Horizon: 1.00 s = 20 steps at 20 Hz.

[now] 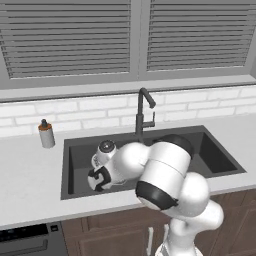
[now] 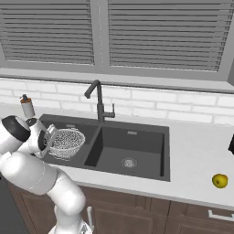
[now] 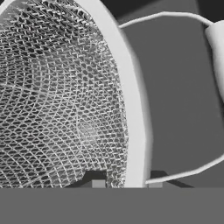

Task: Put the colander in the sink, put the pear in the colander, and turn on the sink faucet and pour water over the colander.

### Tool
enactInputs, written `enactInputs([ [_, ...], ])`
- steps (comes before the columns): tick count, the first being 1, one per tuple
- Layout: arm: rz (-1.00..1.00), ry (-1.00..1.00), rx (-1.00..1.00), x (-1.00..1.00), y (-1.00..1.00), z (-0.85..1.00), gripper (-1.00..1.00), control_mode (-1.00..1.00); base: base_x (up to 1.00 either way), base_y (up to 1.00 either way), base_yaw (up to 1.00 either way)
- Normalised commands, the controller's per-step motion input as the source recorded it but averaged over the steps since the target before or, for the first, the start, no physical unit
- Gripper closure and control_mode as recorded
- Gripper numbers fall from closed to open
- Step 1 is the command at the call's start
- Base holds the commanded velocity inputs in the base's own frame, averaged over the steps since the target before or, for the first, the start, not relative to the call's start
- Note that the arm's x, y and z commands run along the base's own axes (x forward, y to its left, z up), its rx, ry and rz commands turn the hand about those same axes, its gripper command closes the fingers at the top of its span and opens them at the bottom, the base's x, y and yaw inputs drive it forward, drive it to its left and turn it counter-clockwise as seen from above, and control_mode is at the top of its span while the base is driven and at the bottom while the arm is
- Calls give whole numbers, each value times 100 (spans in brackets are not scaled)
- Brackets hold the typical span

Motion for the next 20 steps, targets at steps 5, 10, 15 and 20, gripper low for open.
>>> enactInputs([
  [5,-1,-11,0,0,-16,-21,100,-100,0,0,0],
  [10,-5,-9,0,0,-46,-13,100,-100,0,0,0],
  [15,0,-4,0,-21,-81,-11,100,-100,0,0,0],
  [20,-2,0,0,-23,-100,-33,100,-100,0,0,0],
])
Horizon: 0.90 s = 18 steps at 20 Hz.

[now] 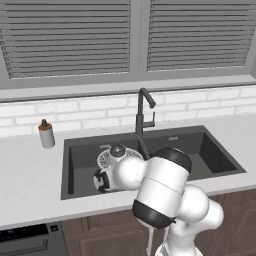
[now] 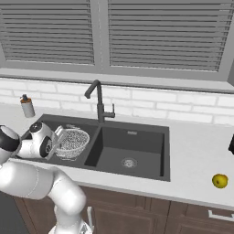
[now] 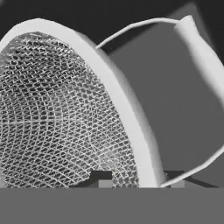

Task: Put the colander in the sink, put the pear in the colander, and turn on the sink faucet and pour water over the colander.

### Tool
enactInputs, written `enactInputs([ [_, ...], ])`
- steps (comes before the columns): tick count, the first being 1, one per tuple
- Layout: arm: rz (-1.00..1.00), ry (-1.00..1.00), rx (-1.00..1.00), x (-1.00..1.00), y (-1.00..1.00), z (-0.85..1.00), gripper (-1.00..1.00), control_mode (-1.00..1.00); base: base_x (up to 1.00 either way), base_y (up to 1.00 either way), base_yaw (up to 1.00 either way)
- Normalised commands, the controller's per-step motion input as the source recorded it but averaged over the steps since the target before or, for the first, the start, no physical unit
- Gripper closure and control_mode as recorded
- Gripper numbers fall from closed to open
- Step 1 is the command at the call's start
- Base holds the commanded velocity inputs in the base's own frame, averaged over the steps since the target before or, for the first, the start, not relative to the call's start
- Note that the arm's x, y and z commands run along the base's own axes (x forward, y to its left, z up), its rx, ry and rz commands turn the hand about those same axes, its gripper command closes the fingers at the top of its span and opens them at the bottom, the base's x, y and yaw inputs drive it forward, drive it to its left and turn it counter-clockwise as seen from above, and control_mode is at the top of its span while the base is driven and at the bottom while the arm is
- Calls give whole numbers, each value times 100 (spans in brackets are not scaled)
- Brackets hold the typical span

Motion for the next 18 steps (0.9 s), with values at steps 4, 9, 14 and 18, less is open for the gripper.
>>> enactInputs([
  [4,-3,9,0,-5,-100,-43,100,-100,0,0,0],
  [9,-3,20,0,-4,-100,-56,100,-100,0,0,0],
  [14,-1,14,6,-38,-78,-19,-100,-100,0,0,0],
  [18,0,-4,7,-64,-31,0,-100,-100,0,0,0],
])
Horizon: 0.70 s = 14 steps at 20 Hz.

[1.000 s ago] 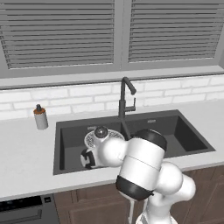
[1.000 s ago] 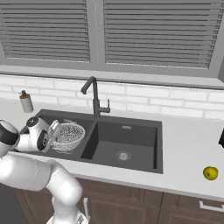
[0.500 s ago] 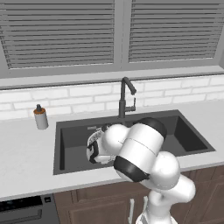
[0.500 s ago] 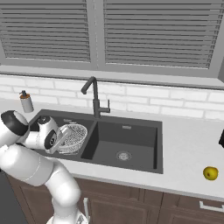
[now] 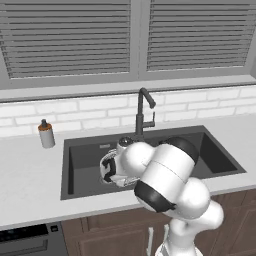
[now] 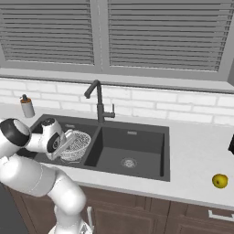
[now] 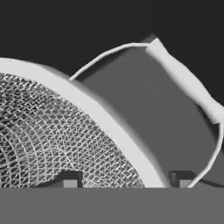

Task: Put the colander in the sink, put the pear in the colander, and turn on the sink faucet and pour water over the colander.

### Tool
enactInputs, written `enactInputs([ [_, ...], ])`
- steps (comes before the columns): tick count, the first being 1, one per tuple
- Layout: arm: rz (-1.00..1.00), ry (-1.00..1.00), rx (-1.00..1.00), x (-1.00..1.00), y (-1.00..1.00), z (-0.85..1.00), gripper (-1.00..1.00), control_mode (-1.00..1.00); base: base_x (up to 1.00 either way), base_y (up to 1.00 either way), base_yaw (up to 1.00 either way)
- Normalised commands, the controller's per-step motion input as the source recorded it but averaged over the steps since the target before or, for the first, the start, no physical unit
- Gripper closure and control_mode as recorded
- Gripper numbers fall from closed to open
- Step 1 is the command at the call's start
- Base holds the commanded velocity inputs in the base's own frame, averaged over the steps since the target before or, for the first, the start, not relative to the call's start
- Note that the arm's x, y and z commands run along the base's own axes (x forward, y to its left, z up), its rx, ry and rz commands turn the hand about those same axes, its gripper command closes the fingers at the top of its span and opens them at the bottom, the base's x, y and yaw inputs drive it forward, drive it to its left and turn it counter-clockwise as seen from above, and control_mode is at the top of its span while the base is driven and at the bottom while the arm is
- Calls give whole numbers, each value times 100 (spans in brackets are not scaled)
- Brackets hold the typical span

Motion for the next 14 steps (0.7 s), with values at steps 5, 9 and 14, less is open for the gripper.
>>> enactInputs([
  [5,0,-9,4,-39,-11,-8,-100,-100,0,0,0],
  [9,0,-2,0,-9,0,-17,-100,-100,0,0,0],
  [14,8,11,0,-12,0,-14,-100,-100,0,0,0],
])
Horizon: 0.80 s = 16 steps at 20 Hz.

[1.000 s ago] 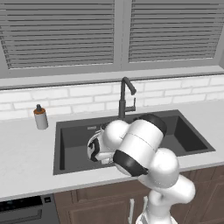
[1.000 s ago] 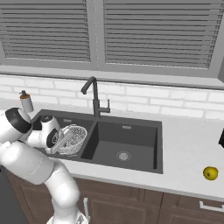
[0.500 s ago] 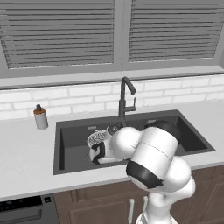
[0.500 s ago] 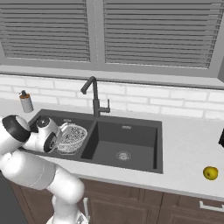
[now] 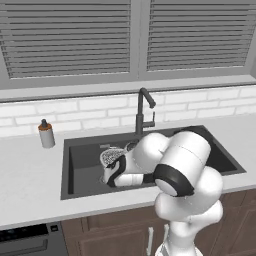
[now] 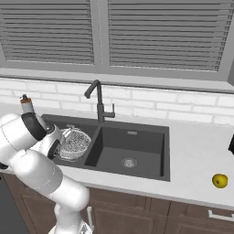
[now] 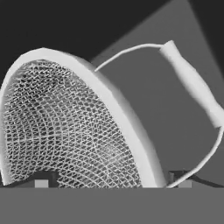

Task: Put the colander in the sink, put the pear in the colander, and turn on the sink faucet and pour water over the colander.

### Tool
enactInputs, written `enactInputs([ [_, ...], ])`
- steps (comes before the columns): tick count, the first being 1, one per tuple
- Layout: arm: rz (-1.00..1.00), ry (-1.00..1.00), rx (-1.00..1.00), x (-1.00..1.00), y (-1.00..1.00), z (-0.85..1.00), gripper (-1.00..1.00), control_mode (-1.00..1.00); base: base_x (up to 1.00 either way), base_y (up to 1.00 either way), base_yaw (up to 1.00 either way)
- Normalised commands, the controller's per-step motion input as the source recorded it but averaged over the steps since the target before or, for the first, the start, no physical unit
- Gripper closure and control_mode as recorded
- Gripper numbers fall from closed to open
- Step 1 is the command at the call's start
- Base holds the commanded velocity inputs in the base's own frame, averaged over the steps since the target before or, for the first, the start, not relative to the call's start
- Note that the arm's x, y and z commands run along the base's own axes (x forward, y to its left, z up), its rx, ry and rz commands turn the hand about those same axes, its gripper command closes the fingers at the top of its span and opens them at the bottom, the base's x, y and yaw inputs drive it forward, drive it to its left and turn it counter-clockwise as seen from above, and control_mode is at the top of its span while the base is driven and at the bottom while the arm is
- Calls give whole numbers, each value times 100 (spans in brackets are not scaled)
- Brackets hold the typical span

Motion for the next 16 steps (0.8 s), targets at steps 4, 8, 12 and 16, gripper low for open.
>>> enactInputs([
  [4,9,18,0,-45,26,-31,-100,-100,0,0,0],
  [8,1,5,-5,-40,20,-49,-100,-100,0,0,0],
  [12,4,0,0,-81,9,-7,-100,-100,0,0,0],
  [16,19,6,0,-99,32,0,-100,-100,0,0,0],
])
